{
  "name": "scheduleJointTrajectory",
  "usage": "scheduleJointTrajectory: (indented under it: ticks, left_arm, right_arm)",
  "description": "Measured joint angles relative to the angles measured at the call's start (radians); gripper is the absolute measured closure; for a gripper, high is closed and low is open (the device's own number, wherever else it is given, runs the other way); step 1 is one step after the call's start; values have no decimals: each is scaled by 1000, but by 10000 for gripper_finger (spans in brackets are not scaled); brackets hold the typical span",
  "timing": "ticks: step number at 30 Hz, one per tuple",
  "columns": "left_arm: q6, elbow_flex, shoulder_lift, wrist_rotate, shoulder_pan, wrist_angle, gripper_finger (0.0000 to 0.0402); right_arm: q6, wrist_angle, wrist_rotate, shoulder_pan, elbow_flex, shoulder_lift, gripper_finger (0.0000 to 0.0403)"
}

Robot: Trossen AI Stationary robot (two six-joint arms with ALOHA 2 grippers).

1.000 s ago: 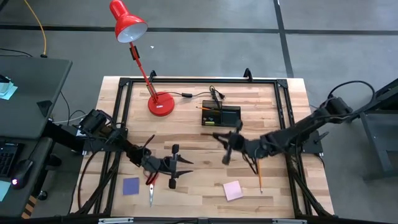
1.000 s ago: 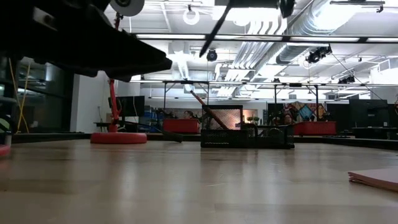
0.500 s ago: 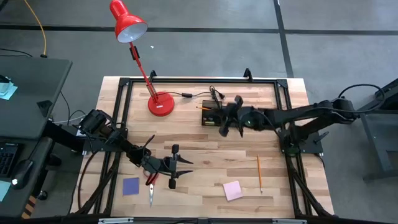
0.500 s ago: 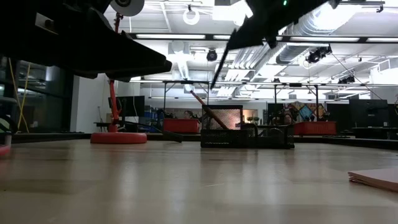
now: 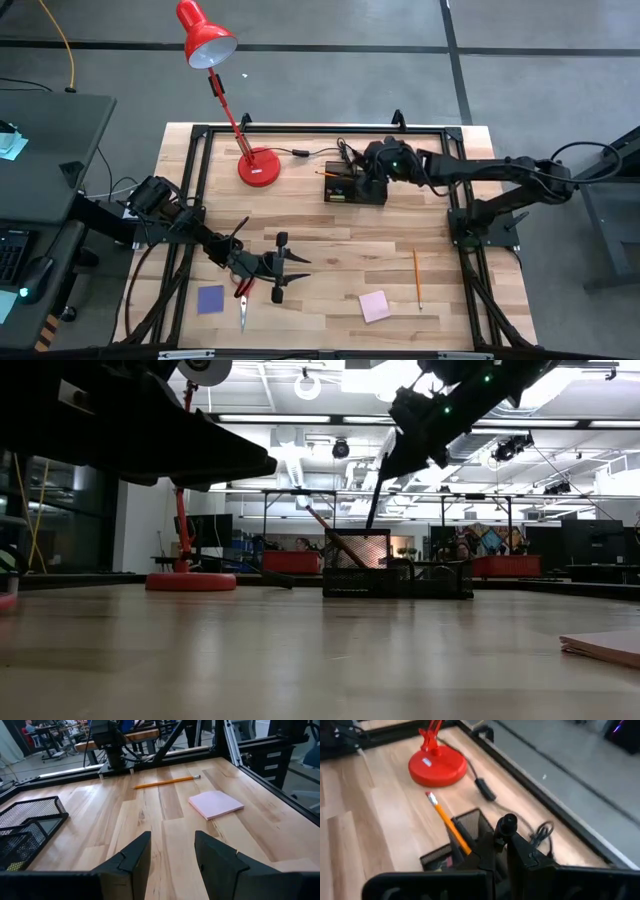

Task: Pick and place office supplies into organizer
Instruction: Put the black pen into the desk organizer

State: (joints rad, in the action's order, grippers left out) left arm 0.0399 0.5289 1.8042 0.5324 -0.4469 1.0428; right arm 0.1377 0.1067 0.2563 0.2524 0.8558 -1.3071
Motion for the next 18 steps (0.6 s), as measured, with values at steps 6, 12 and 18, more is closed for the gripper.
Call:
scheduleJointTrajectory:
  ticks: [6,12,18]
  left_arm:
    - [15,0,0,3,0,-5,259]
    - [16,0,0,3,2,-6,259]
    - [15,0,0,3,2,-20,259]
  right_arm:
    - [3,31,-33,37,0,-29,402]
    - [-6,11,-46,43,0,-117,402]
    - [-15,-6,-70,42,12,-183,399]
